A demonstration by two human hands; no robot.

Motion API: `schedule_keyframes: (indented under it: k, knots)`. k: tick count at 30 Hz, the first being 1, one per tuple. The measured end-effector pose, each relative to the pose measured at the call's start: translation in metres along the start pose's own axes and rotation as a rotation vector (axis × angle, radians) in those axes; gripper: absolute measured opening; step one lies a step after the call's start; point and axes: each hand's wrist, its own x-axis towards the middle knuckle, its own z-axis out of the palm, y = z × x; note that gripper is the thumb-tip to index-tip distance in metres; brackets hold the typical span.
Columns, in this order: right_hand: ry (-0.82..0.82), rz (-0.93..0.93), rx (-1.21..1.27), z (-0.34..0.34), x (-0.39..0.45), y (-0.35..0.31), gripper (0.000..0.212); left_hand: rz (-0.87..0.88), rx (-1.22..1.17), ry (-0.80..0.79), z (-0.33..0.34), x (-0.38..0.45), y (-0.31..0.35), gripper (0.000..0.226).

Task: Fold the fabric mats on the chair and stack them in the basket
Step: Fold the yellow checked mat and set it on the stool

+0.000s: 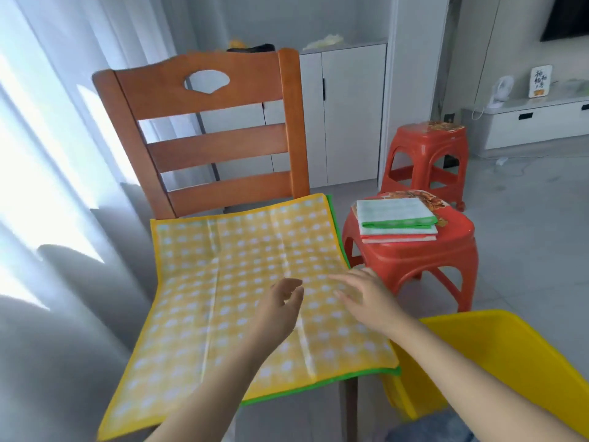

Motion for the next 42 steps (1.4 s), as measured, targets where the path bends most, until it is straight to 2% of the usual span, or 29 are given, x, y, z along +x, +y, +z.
schedule_keyframes:
  k: [5, 10, 14, 19, 26, 31, 36, 42]
  knots:
    - [-0.16, 0.043, -0.004, 0.026, -0.025, -0.005, 0.034, -0.04, 0.082, -0.027, -0.012, -0.046, -0.046, 0.03]
    - [-0.387, 0.045, -0.036, 0.047, -0.039, -0.015, 0.036, -0.045, 0.13, -0.154, -0.009, -0.056, -0.083, 0.031]
    - [-0.445, 0.021, -0.071, 0.058, -0.04, -0.019, 0.039, 0.072, 0.216, -0.263, -0.002, -0.053, -0.091, 0.026]
    - [-0.527, 0.018, -0.034, 0.055, -0.039, -0.016, 0.053, 0.124, 0.128, -0.345, -0.014, -0.051, -0.101, 0.029]
    - [-0.553, 0.01, -0.036, 0.051, -0.042, -0.017, 0.048, 0.157, 0.132, -0.371, -0.022, -0.052, -0.101, 0.036]
    - [-0.558, 0.031, 0.021, 0.049, -0.045, -0.02, 0.028, 0.145, 0.108, -0.385, -0.025, -0.053, -0.098, 0.035]
    - [-0.489, 0.086, 0.066, 0.047, -0.042, -0.024, 0.012, 0.121, 0.086, -0.385, -0.027, -0.054, -0.097, 0.036]
    - [-0.321, 0.18, 0.119, 0.05, -0.039, -0.029, 0.01, 0.051, 0.015, -0.347, -0.037, -0.053, -0.098, 0.025]
